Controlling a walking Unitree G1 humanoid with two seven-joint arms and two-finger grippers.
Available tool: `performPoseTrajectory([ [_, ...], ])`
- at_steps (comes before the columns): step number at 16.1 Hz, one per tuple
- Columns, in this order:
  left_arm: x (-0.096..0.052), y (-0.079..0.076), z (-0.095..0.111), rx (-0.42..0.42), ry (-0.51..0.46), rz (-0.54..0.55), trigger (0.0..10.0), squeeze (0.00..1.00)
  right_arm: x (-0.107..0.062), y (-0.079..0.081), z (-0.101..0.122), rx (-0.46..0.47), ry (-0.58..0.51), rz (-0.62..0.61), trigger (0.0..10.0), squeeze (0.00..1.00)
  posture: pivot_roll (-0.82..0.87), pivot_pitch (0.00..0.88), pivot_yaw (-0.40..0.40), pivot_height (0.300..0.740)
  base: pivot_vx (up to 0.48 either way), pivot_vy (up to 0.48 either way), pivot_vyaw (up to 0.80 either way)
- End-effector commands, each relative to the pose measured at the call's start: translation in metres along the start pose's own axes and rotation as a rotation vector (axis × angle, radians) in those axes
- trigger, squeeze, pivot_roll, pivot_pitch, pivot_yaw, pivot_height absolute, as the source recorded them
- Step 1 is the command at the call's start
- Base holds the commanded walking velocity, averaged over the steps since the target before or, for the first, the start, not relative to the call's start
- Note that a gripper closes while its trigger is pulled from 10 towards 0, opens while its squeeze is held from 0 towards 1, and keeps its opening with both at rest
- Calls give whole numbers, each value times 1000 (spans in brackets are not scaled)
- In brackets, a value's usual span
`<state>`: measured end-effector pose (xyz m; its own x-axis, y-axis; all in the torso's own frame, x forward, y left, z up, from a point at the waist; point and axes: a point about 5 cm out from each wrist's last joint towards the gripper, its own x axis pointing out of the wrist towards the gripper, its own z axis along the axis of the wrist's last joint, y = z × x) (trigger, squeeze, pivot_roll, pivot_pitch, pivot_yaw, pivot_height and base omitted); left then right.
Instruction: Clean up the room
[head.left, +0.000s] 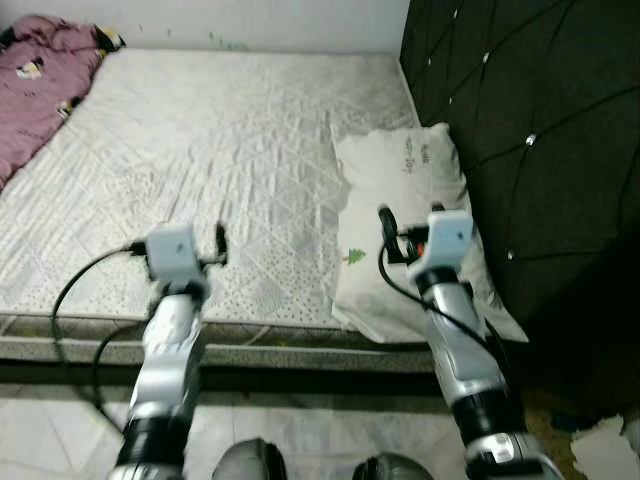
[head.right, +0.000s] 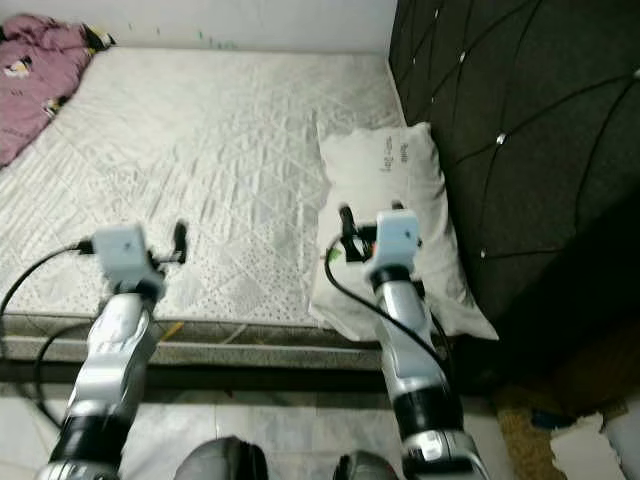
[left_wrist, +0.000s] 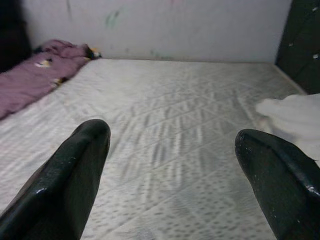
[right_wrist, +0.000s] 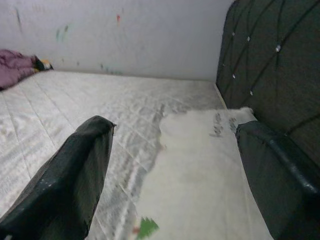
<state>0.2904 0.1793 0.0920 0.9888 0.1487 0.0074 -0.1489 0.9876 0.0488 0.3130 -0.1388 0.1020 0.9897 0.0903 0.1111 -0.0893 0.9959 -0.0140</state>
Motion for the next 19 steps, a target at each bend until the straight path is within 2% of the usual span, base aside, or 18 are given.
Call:
performPoseTrajectory([
  [1,-6,8,-13,22,39,24,10000,0,-5,-6,-7,-10,23,-16,10000,0,-13,0,7,740,0,0,0],
  [2,-10,11,-21,19,60,29,10000,0,-10,-8,-11,-18,37,-13,10000,0,-13,0,7,740,0,0,0],
  [4,-11,7,-25,13,66,13,10000,0,-13,-10,-18,-28,56,-9,10000,0,-10,0,7,740,0,0,0],
  [5,-4,-4,-17,-8,39,-26,10000,0,-10,-9,-19,-29,59,-11,10000,0,-13,0,5,740,0,0,0],
  [8,1,-13,-8,-19,9,-66,10000,0,-7,-8,-16,-31,52,-17,10000,0,-11,0,1,740,0,0,0],
  [10,0,-15,-7,-23,3,-78,10000,0,-12,-9,-21,-29,65,-25,10000,0,-6,0,-9,740,0,0,0],
  [12,-2,-14,-7,-29,9,-78,10000,0,-17,-4,-22,-22,72,-4,10000,0,-3,36,-24,740,0,0,0],
  [16,-2,-18,0,-79,-5,-111,10000,0,-9,-8,-13,-14,58,-6,10000,0,-10,95,-47,740,0,0,0],
  [19,-1,-18,3,-99,-8,-103,10000,0,-8,-7,-11,-22,57,7,10000,0,-11,98,-56,740,0,0,0],
])
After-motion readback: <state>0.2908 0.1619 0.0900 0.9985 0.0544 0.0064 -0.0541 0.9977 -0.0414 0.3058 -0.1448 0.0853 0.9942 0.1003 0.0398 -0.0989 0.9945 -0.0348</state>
